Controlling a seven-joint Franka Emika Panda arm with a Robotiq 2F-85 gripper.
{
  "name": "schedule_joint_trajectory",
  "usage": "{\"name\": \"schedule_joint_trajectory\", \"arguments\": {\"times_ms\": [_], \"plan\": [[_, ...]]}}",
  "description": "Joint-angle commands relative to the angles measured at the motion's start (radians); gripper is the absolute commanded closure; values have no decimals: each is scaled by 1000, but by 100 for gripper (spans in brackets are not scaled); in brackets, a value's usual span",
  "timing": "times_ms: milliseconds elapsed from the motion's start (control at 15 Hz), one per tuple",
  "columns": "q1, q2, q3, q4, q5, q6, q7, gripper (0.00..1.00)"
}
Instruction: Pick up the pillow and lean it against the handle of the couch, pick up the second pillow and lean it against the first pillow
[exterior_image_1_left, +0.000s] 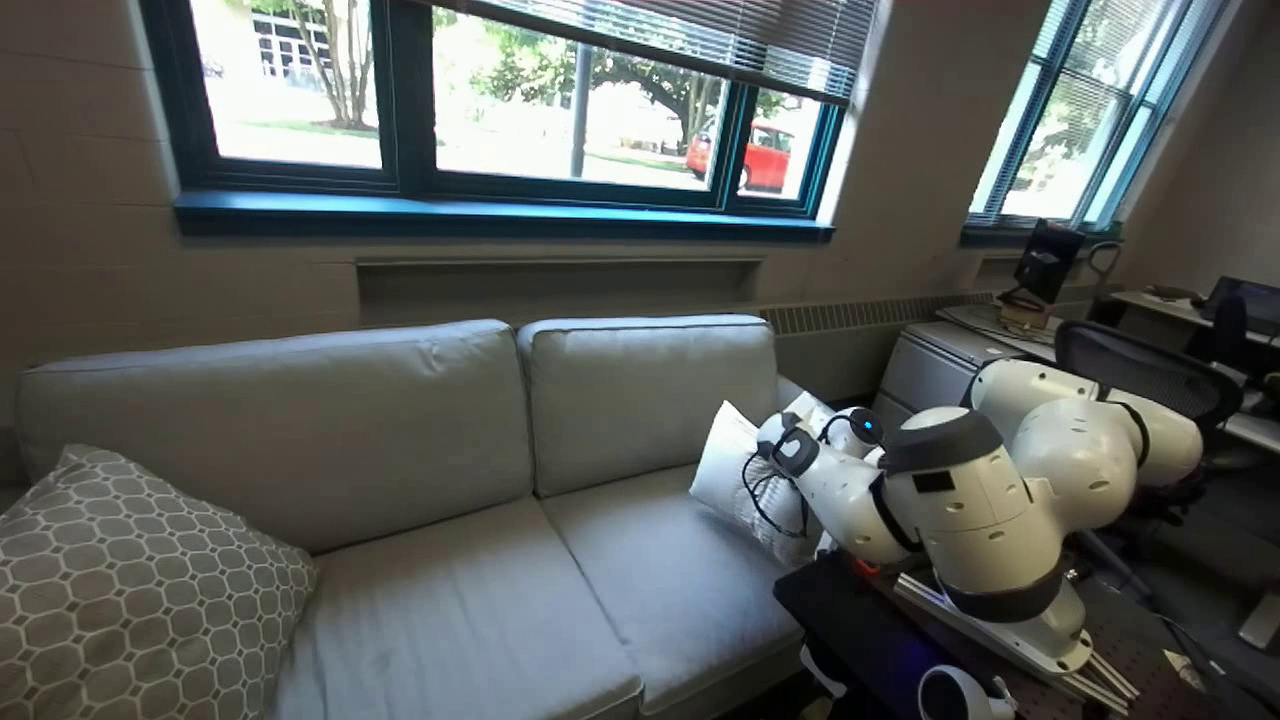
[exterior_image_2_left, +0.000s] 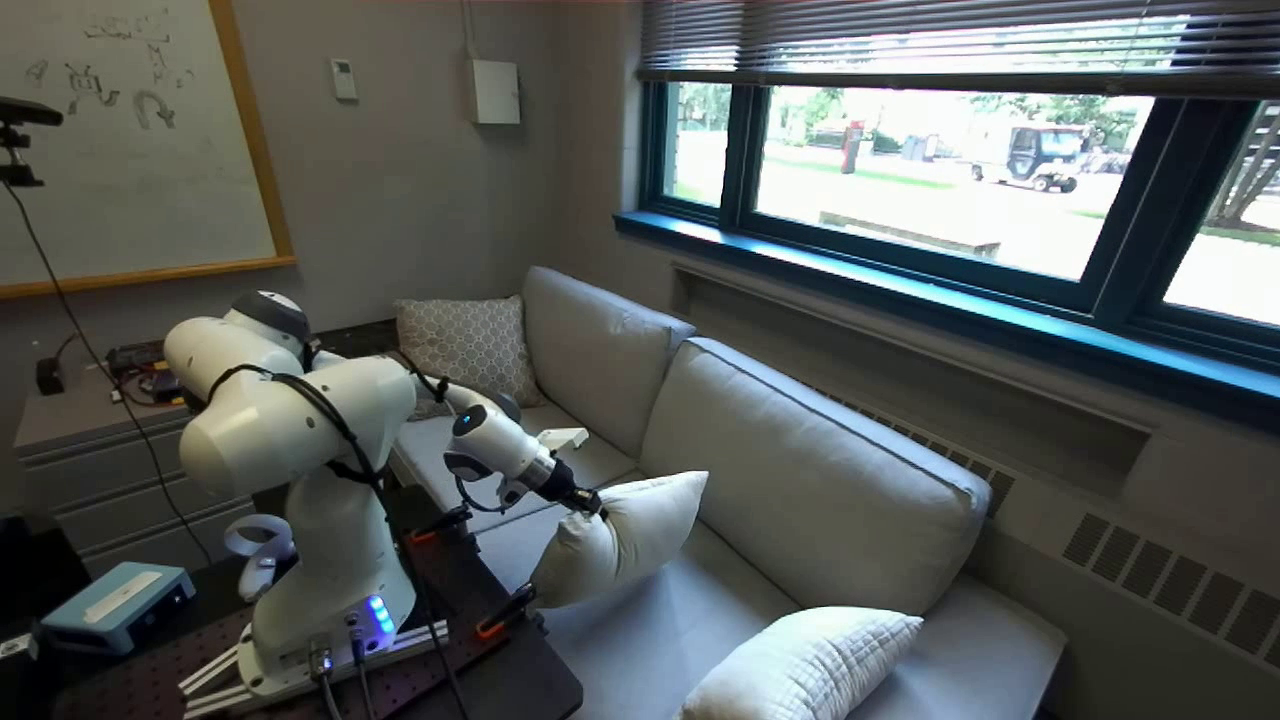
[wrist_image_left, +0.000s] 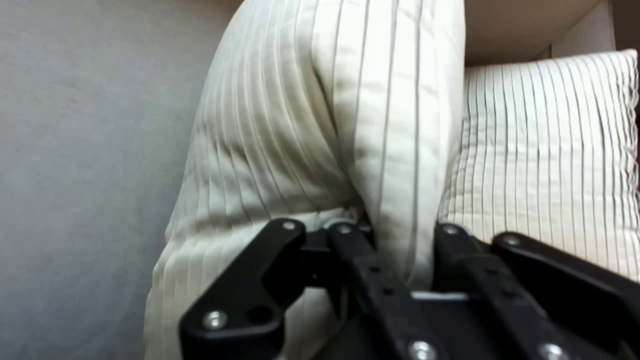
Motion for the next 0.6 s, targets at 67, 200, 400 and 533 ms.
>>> {"name": "schedule_joint_trajectory", "arguments": {"times_ms": [67,200,400,533], "plan": [[-168,-1,-129,120,-1,-73,-230,93],[-255,-1,-147,173,-1,-103,-289,93],[-381,-1,-164,243,-1,-125,-348,93],[-459,-1,-172,288,-1,-123,-374,93]]}}
